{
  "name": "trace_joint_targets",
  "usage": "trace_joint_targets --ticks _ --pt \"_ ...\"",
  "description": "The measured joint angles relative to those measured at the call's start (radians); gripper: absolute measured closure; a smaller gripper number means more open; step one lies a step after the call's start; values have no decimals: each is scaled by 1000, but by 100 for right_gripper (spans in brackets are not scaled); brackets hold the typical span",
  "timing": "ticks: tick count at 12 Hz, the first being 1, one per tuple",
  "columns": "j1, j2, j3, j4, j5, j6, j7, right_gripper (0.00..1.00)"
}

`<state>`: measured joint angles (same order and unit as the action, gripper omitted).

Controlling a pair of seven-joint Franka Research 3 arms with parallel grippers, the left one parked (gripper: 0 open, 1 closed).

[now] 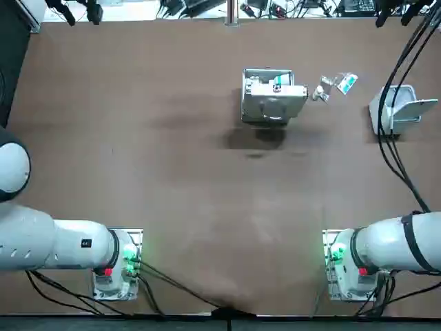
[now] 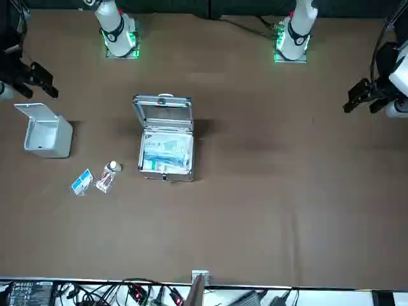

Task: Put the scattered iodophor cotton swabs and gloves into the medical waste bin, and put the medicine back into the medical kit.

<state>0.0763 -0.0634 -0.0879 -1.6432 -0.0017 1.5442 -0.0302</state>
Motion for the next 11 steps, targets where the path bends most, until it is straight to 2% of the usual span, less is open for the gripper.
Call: trace_joint_targets --ticks 6,11 --pt "-2 23 0 -3 -11 31 0 0" --pt "-18 175 -2 -14 -60 174 -161 0"
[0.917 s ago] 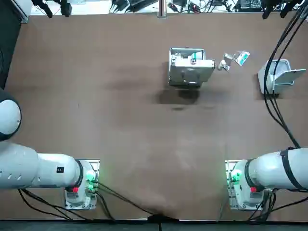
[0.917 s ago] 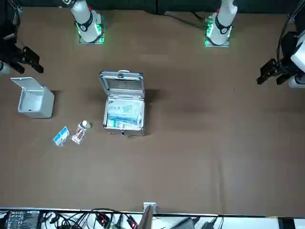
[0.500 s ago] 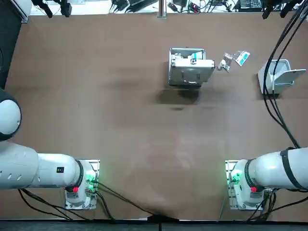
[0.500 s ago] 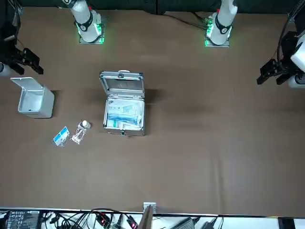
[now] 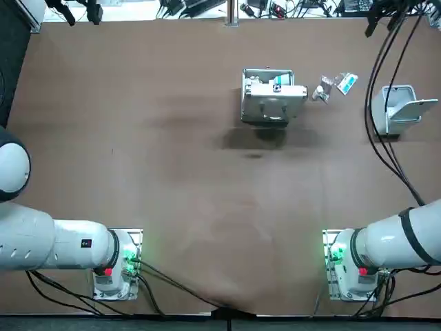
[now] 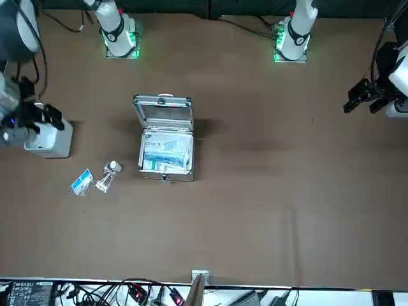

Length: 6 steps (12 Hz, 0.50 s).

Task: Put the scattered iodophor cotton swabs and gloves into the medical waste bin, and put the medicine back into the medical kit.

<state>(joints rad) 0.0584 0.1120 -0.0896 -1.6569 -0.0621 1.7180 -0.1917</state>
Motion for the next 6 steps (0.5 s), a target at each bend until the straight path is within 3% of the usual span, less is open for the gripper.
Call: trace_joint_targets --ticks 6 --pt "-26 209 -1 -5 -16 191 -306 0"
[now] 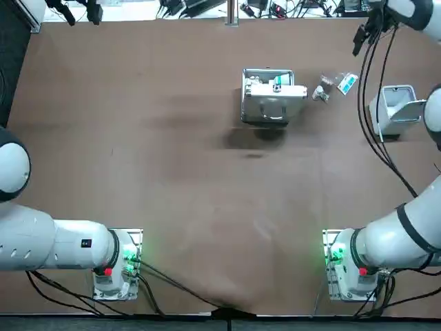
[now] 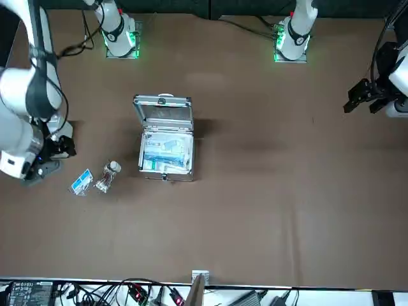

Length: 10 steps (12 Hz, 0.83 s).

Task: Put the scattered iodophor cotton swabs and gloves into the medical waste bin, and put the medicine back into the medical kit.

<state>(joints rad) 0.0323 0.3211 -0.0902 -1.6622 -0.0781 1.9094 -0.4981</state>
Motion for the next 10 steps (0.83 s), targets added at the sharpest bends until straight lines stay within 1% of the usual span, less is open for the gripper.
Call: trace_joint_targets --ticks 2,3,4,7,10 --pt "-14 68 0 -1 0 62 -111 0" --pt "-19 130 -1 -1 0 118 -210 0" --pt "-20 156 -1 -1 0 146 -252 0" --pt "-25 218 -1 -2 0 218 -370 1" --pt "-42 252 -1 -3 0 283 -486 3"
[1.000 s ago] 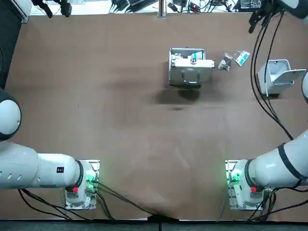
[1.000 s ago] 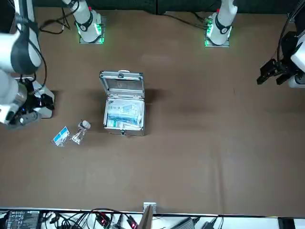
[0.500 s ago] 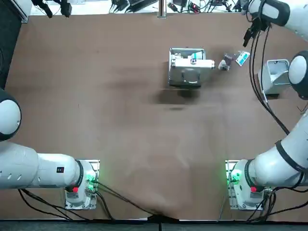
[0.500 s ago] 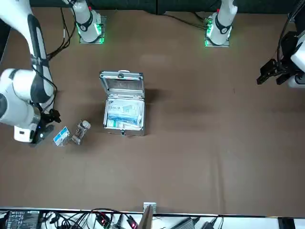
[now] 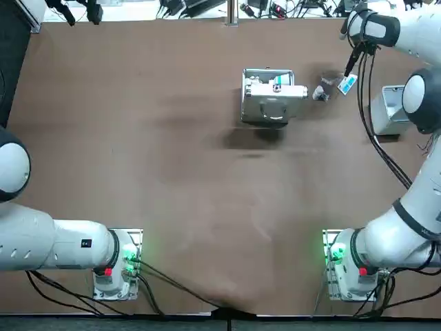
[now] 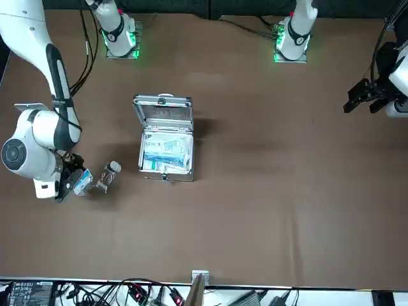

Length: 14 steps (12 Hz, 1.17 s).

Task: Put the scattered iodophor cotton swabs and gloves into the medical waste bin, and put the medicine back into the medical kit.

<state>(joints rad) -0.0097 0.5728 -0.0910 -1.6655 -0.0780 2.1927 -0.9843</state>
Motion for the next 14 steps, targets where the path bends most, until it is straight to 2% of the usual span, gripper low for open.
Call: trace_joint_targets --ticks 6,12,13,14 --pt "-41 64 -1 -41 0 190 -201 10" --pt "-59 121 -1 -43 -2 274 -290 14" --pt "-59 122 -1 -43 -3 275 -291 20" --pt "-59 121 -1 -42 -3 275 -291 33"
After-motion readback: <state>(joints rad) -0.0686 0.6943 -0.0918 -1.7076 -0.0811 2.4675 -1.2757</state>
